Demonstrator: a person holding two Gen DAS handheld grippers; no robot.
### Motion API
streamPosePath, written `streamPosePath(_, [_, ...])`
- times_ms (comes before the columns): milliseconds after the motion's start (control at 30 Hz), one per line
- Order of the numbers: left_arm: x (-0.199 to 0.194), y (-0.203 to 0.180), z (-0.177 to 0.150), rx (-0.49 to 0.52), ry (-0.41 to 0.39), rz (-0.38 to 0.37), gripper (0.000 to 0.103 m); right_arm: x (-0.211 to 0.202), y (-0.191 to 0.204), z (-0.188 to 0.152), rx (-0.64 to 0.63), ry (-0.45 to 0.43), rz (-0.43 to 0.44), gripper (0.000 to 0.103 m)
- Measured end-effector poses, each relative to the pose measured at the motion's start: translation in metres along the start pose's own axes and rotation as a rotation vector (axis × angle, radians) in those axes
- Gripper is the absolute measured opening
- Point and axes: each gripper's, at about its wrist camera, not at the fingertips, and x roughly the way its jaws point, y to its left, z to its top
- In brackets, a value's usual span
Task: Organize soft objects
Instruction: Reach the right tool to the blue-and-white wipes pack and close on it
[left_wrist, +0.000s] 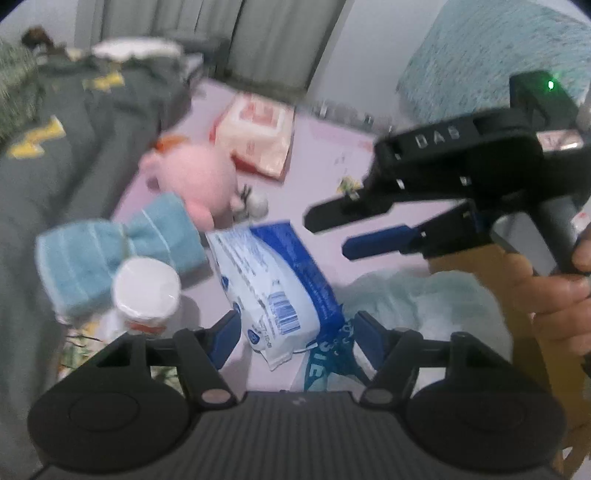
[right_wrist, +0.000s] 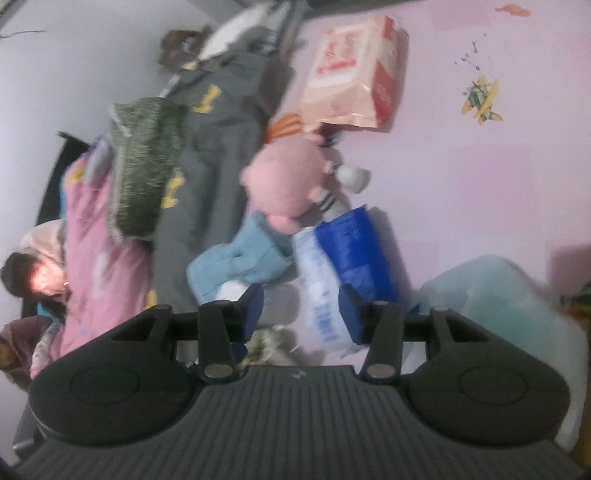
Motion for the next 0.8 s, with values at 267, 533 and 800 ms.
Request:
streamPosePath(267, [0.052, 0.008, 0.013, -0.018, 0.116, 0.053, 0.07, 0.064, -0.031, 0.031, 0.037, 0.105, -0.043, 0.053])
streamPosePath(533, [0.064, 0.003, 0.019, -0.004, 0.124, 0.062, 0.072, 0.082, -0.05, 0.034, 0.077, 0.12, 0.026, 0.058])
streamPosePath(800, [0.047, 0.0, 0.028, 0.001, 0.061, 0.074, 0.072, 0.074, -0.042, 0.025, 0.053, 0.08, 0.03, 0.045])
